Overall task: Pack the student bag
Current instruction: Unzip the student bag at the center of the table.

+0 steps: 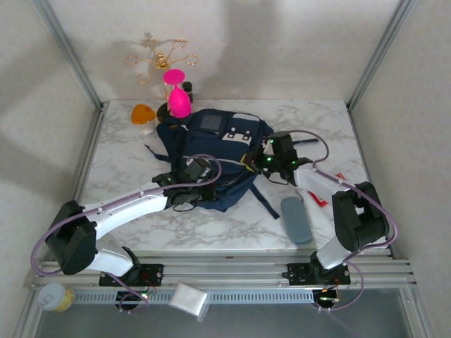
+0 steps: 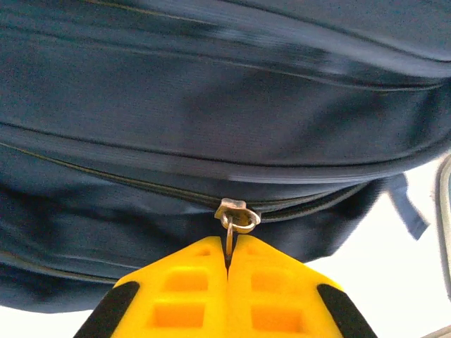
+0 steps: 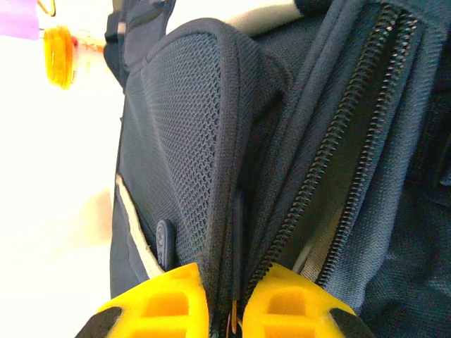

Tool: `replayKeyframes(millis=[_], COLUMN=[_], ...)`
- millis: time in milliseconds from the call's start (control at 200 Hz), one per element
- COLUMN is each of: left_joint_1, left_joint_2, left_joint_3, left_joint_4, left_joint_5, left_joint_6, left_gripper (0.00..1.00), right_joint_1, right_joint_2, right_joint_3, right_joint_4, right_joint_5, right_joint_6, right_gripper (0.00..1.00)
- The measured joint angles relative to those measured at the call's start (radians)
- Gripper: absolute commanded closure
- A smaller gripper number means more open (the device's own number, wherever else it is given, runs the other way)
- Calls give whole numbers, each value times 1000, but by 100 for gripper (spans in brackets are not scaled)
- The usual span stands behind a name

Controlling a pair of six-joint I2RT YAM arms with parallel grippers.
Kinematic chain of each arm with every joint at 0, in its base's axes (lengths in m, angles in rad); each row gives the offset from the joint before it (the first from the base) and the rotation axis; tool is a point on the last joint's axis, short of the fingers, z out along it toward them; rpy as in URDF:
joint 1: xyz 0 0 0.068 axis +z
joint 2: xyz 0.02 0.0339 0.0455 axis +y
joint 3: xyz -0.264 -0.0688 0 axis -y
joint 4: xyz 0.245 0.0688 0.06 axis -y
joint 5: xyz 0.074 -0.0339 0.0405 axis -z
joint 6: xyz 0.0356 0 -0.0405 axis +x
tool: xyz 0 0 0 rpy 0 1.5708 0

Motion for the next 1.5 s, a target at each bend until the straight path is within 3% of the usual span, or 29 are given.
replayKeyframes(millis=[35, 105, 255, 370, 556, 636, 771, 971, 1101, 1252, 1497], left_joint_1=[1, 1, 1, 1, 2, 3, 5, 6, 21, 65, 196], left_joint_2=[6, 26, 48, 58, 72, 75, 75, 48, -5, -53, -38], left_joint_3=[0, 0, 0, 0, -1, -1, -2, -13, -26, -55, -97], left_joint_4=[4, 13, 48, 62, 85, 92, 96, 94, 69, 49, 122], left_joint_5=[-2, -1, 20, 22, 29, 29, 24, -11, -51, -92, -11], left_joint_6=[8, 25, 35, 34, 34, 34, 34, 33, 24, 9, 13], left_gripper=[100, 100, 100, 100, 100, 100, 100, 100, 100, 100, 100], right_joint_1=[-29, -62, -48, 13, 175, 239, 286, 286, 262, 176, 28], right_joint_2=[0, 1, 3, 0, -11, -5, 32, 32, 1, -49, -96], right_joint_3=[10, 29, 37, 10, -57, -57, -39, -17, -16, -16, -16], right_joint_4=[-25, -59, -67, -30, 50, 78, 120, 123, 108, 74, -32], right_joint_5=[-25, -47, -22, 50, 186, 243, 308, 364, 330, 195, -30], right_joint_6=[-23, -53, -38, 9, 154, 211, 270, 259, 206, 136, 10], right_gripper=[100, 75, 49, 38, 28, 34, 65, 100, 100, 100, 100])
